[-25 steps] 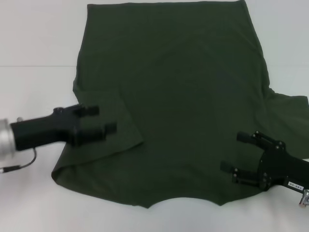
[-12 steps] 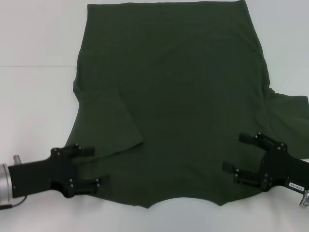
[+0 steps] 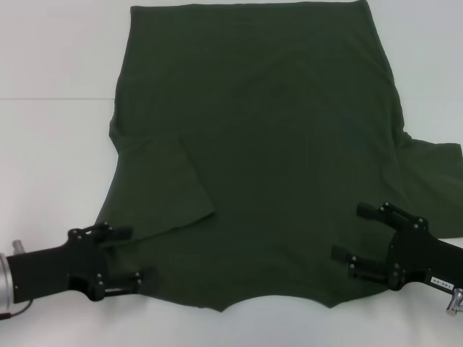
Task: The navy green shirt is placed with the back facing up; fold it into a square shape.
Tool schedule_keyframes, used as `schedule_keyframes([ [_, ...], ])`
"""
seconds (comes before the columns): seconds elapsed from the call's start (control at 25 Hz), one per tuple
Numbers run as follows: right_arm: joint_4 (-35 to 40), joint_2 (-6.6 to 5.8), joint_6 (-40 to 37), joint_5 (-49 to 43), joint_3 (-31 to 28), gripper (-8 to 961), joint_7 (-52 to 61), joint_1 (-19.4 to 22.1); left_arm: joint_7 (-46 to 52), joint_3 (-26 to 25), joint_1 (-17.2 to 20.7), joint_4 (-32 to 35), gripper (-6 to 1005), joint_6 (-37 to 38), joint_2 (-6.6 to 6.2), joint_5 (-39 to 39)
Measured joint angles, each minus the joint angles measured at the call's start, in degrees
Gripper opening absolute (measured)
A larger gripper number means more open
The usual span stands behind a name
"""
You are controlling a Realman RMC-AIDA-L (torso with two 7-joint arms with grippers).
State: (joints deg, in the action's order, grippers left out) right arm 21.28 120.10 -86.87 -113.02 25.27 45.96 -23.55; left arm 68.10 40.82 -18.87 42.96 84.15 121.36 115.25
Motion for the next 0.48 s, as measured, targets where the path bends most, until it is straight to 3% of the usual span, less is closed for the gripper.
schedule_keyframes([
  [0.28,0.7,-0.18,-0.1,0.0,-0.1,942,4.6,0.1,0.0,-2.3,-0.3,-0.1,876,0.5,-0.37,0.0],
  [0.48,10.3,-0.45,-2.0,-1.2,0.4,941,28.9,0.2,0.3,-2.2,-0.2,-0.1,876,1.0,-0.36,-0.3],
])
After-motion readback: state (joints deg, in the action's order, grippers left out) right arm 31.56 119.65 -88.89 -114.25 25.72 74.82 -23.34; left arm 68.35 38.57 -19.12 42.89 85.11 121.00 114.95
